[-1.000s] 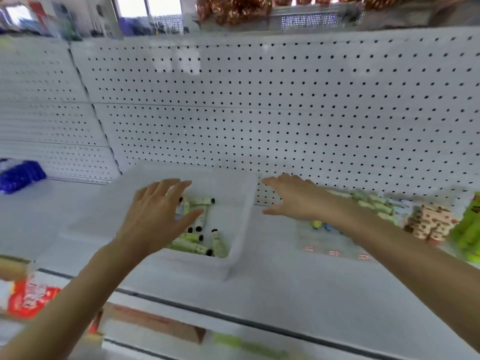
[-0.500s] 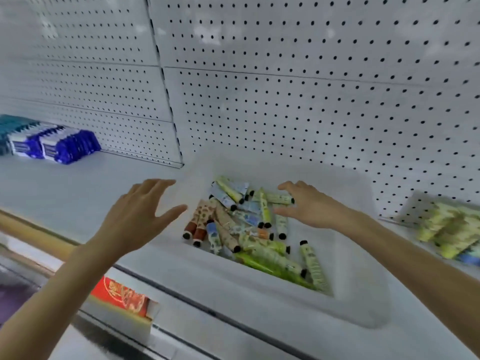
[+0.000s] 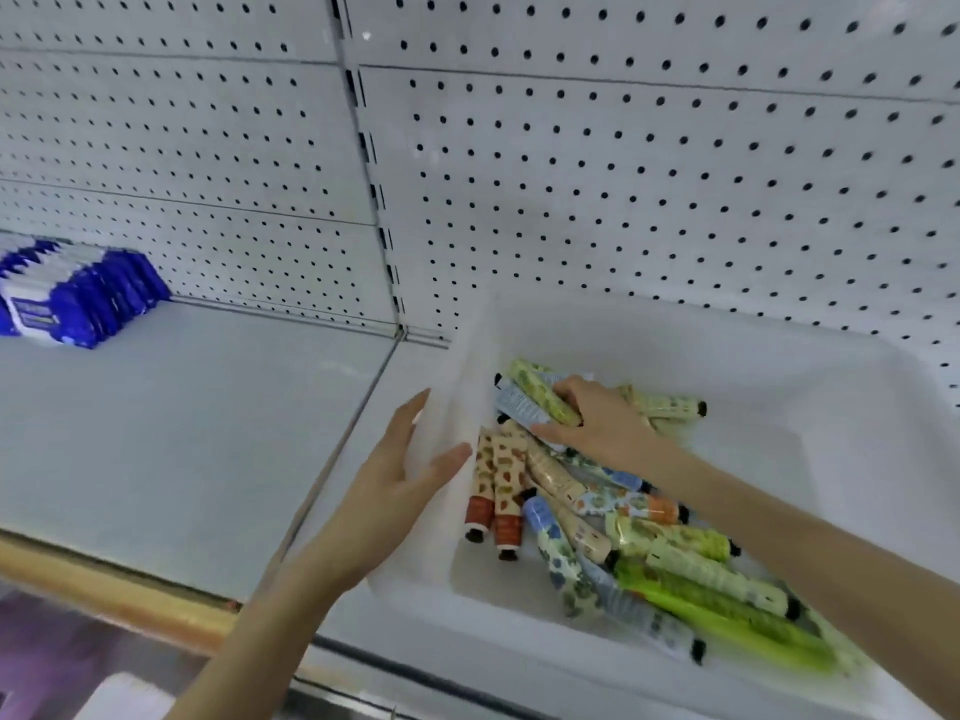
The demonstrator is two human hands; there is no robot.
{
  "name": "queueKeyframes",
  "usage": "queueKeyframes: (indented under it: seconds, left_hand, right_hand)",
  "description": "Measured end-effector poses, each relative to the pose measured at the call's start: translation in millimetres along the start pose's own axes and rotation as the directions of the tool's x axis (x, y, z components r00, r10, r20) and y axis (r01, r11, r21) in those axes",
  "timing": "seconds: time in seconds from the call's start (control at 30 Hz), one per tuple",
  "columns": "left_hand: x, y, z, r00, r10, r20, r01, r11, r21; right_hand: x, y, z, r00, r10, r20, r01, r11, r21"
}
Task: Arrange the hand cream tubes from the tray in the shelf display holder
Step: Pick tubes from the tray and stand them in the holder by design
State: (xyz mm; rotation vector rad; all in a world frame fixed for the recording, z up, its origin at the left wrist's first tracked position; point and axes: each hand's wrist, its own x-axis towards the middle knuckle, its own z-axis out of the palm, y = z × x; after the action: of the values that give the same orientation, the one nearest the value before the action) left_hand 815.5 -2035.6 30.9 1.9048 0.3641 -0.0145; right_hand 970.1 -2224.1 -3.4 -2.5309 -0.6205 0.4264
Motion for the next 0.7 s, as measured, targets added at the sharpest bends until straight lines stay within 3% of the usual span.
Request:
queueKeyframes:
  seconds: [0.2,0.33,0.43,0.53,0.6,0.7]
  left_hand:
    - [1.5,-7.3,-1.1,0.997,-0.036,0.073,0.055,0.96,-0.276]
    - [2.7,-4.9,0.4,0.99,-0.02,0.136,0.064,0.944,-0.323]
    - [7.1,-3.0,-5.8,0.996,0.048,0.074,-0.026,0.959,-0.281]
    - [12.4,8.0,-15.9,0.978,0.199,-0.057,-0.206,0.963,-0.174]
    - [13.4,21.1,-19.4,0.965,0.261,-0.031,-0.263,0.949,-0.173]
    - [10.7,42.1,-11.8,0.96,0.247,0.131,-0.197,0.93,-0.31]
  right_hand:
    - [8.3,-10.0,18.5,0.979,0.202,-0.022,-0.199,0.974,0.109]
    - [3.9,-23.8,14.7,0.953,0.302,0.029,-0.302,0.94,0.16]
    - [-16.4,-34.5,-0.4,0.927,0.357,0.111,-0.371,0.841,0.394]
    - [-56.9,-53.4,-16.9,0.936,0.325,0.135,-0.328,0.665,0.671]
    - [-85.6,-70.0,-23.1,0.952,0.287,0.108,-0.256,0.547,0.797]
    - [-117.4,-90.9,-22.4,0.971,0.233,0.049,-0.175,0.557,0.812]
